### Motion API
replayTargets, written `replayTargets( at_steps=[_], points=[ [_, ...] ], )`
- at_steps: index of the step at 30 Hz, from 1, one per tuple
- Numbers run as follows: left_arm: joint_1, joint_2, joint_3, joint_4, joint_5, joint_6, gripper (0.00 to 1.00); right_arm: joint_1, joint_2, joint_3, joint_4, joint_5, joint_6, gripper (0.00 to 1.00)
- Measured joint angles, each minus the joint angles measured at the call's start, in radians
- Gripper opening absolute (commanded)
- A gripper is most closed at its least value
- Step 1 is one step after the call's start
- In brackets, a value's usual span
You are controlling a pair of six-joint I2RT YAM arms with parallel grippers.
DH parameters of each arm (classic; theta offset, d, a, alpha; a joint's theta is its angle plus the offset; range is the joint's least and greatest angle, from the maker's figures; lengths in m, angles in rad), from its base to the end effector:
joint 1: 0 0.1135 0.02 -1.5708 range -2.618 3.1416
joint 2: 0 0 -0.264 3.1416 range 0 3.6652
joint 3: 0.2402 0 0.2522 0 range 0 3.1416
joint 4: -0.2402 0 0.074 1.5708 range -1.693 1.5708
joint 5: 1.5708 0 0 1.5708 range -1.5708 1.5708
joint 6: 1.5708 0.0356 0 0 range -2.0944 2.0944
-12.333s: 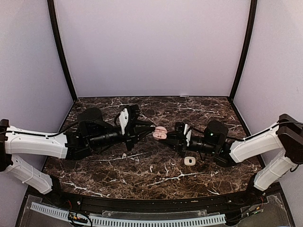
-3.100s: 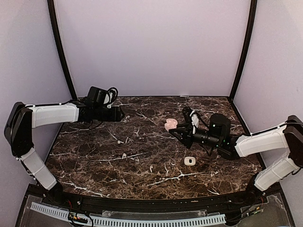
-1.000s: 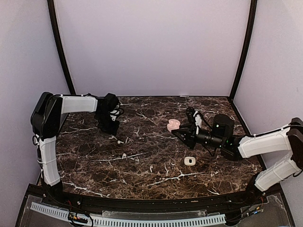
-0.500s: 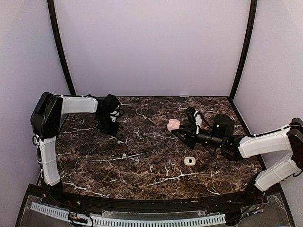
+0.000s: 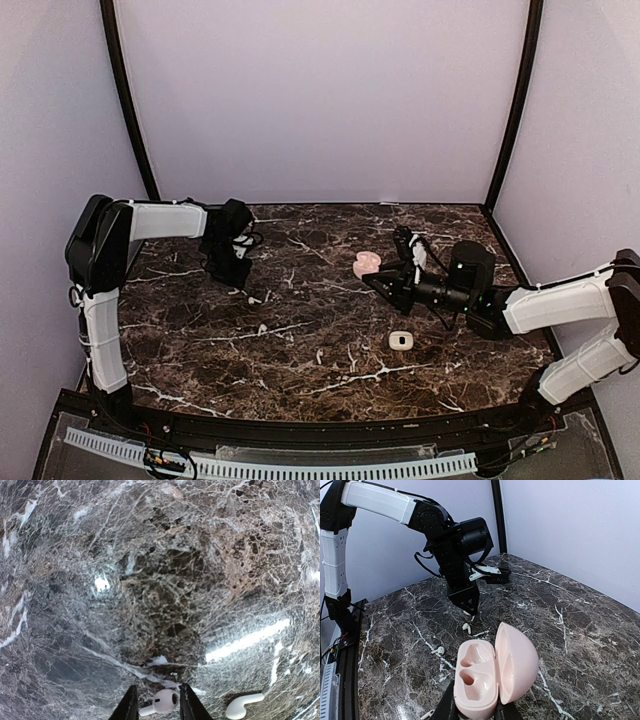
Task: Insert the wireless bluetooth earbuds into the charging case
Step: Pick up the left earbud from the center of the board.
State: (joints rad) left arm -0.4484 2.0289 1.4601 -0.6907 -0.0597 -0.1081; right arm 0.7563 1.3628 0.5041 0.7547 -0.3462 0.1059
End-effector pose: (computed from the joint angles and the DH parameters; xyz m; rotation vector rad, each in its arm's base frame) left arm 0.3695 -0.1754 0.1646 0.4655 2.7872 -0.0407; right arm 0.1938 0.1995 0.2144 -0.8135 1.5571 0.9291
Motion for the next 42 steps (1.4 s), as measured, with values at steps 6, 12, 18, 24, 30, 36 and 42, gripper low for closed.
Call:
replayTargets(
  at_steps=[6, 12, 18, 24, 30, 36, 42],
  points=[
    [0.000, 0.013, 0.000, 0.000, 0.019, 0.000, 0.23, 0.000, -0.005, -0.001, 0.000, 0.000, 0.000, 0.00],
    [0.000, 0.015, 0.000, 0.001, 0.031, 0.000, 0.16, 0.000, -0.013, -0.001, 0.000, 0.000, 0.000, 0.00],
    [0.000, 0.015, 0.000, 0.003, 0.042, 0.000, 0.13, 0.000, -0.013, -0.001, -0.002, 0.000, 0.000, 0.00],
    [0.000, 0.015, 0.000, 0.003, 0.045, 0.000, 0.22, 0.000, -0.013, -0.001, -0.002, 0.001, 0.000, 0.00],
    [0.000, 0.015, 0.000, 0.005, 0.045, -0.010, 0.32, 0.000, -0.013, -0.001, -0.002, 0.000, -0.001, 0.00],
    [0.000, -0.004, -0.028, 0.008, 0.048, -0.017, 0.31, 0.000, -0.013, -0.001, -0.002, -0.001, -0.002, 0.00],
    [0.000, -0.034, -0.069, 0.011, 0.063, -0.031, 0.30, 0.000, -0.013, -0.001, -0.004, -0.002, -0.003, 0.00]
  ],
)
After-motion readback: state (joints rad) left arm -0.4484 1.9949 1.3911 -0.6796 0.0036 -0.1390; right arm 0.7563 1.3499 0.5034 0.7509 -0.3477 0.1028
